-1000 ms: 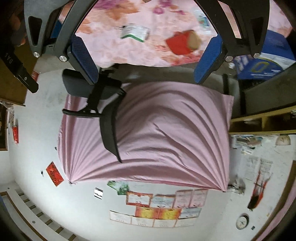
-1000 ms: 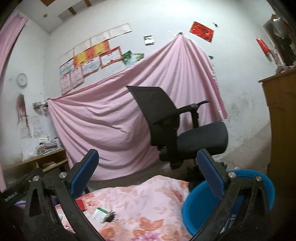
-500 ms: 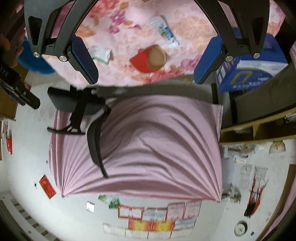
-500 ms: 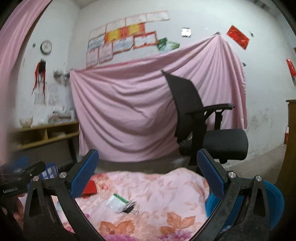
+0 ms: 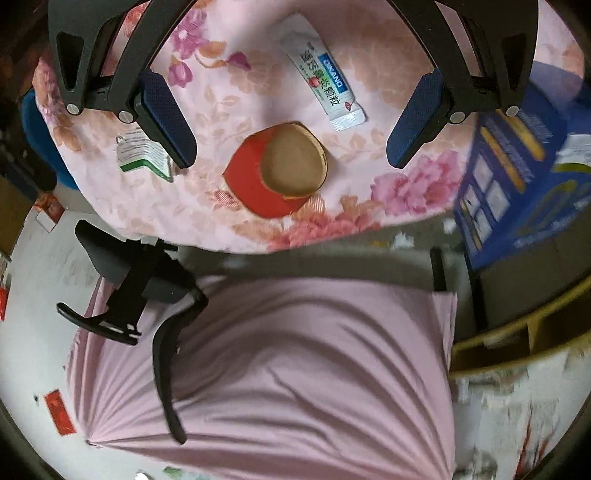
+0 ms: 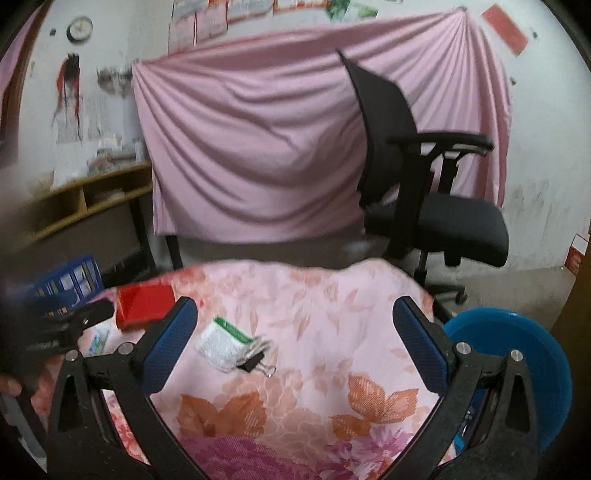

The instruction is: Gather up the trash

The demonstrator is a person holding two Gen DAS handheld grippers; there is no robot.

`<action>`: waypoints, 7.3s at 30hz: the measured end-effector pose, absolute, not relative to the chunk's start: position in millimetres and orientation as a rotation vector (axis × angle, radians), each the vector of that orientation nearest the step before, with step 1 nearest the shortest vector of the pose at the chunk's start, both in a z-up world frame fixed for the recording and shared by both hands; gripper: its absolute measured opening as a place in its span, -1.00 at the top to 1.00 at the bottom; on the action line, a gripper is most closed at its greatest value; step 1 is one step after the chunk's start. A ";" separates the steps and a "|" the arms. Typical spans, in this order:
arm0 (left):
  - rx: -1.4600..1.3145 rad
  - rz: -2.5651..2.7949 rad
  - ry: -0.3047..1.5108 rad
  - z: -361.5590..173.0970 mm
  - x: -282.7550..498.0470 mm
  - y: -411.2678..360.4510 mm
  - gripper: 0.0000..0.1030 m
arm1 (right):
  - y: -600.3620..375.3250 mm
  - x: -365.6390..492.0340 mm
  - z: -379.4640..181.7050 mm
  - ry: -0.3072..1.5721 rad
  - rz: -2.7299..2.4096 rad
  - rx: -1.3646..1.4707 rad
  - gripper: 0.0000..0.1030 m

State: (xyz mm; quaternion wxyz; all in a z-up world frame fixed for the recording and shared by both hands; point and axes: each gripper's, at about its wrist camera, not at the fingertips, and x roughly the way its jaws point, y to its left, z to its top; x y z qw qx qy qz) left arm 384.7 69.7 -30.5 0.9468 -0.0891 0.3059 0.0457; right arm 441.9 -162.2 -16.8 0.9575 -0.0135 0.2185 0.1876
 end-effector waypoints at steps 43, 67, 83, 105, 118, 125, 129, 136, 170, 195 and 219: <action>-0.392 -0.103 0.670 -41.8 395.6 86.0 0.12 | -120.9 483.4 -57.8 0.769 0.515 -0.047 0.27; -0.391 -0.094 0.715 -45.7 372.2 83.3 0.12 | -99.1 435.3 -49.9 0.700 0.644 -0.199 0.32; -0.357 -0.108 0.740 -45.1 375.8 77.1 0.11 | -88.1 433.3 -57.4 0.743 0.632 -0.302 -0.36; -0.374 -0.008 0.745 -46.8 360.7 97.1 0.11 | -53.4 436.8 -67.6 0.739 0.588 -0.461 -0.40; -0.392 -0.021 0.715 -42.3 355.7 96.8 0.12 | -75.2 439.7 -61.1 0.750 0.643 -0.291 0.34; -0.363 -0.029 0.609 -27.4 349.3 85.0 0.12 | -97.0 433.2 -47.9 0.670 0.622 -0.184 0.35; -0.318 -0.033 0.501 -14.7 341.4 66.6 0.12 | -117.7 421.1 -33.5 0.551 0.593 -0.104 0.35; -0.271 -0.095 0.328 12.4 330.0 26.0 0.12 | -158.9 398.6 -12.2 0.355 0.529 0.048 0.34; -0.119 -0.414 0.487 46.9 419.3 -219.4 0.12 | -375.7 401.5 0.1 0.356 0.054 0.300 0.33; -0.129 -0.382 0.857 -13.8 453.7 -245.0 0.02 | -419.8 432.2 -50.6 0.659 0.070 0.447 0.19; -0.151 -0.216 0.354 62.7 382.6 -146.3 -0.93 | -368.0 389.7 18.8 0.208 0.085 0.319 -1.00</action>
